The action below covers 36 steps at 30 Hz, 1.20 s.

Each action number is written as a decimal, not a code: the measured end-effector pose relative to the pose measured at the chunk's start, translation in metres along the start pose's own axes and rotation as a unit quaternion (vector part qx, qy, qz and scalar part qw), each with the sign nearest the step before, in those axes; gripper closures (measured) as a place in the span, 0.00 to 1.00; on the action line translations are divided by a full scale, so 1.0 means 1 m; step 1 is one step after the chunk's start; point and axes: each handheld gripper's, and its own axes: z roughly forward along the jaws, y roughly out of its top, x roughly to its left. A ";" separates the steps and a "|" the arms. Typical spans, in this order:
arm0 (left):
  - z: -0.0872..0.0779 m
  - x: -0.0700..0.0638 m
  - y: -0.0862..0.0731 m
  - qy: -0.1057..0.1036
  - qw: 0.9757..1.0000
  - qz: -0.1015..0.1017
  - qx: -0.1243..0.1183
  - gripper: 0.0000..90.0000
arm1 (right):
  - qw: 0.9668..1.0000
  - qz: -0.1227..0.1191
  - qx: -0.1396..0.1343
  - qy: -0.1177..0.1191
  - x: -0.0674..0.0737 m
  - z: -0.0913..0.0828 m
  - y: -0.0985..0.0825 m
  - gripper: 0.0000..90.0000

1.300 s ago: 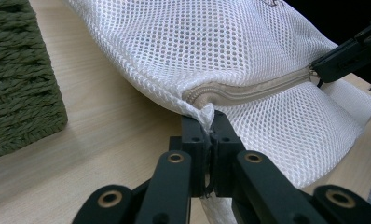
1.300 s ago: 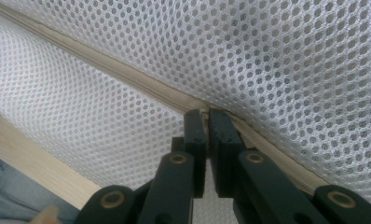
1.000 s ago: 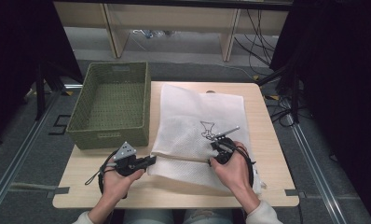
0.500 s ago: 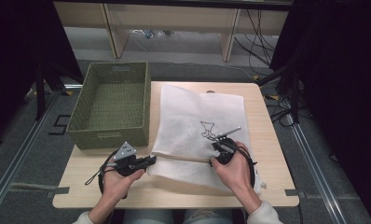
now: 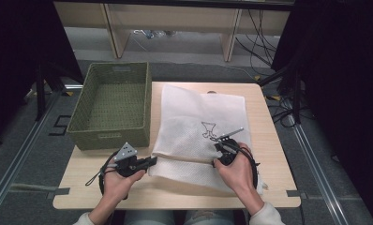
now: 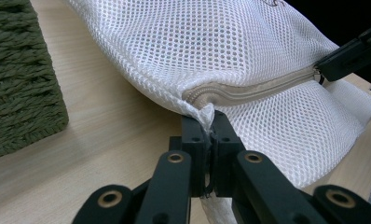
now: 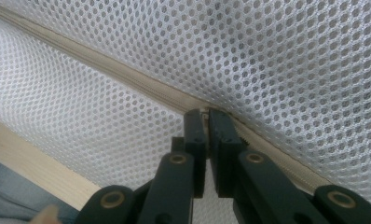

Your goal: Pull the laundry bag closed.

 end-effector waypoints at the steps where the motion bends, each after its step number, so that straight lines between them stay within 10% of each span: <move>1: 0.000 0.000 0.000 -0.001 1.000 0.005 0.000 0.95 | 1.000 0.000 0.000 0.000 0.000 0.000 0.000 0.97; 36: 0.000 0.000 0.000 0.002 1.000 0.001 0.001 0.95 | 1.000 0.001 -0.002 -0.006 -0.008 -0.002 -0.003 0.97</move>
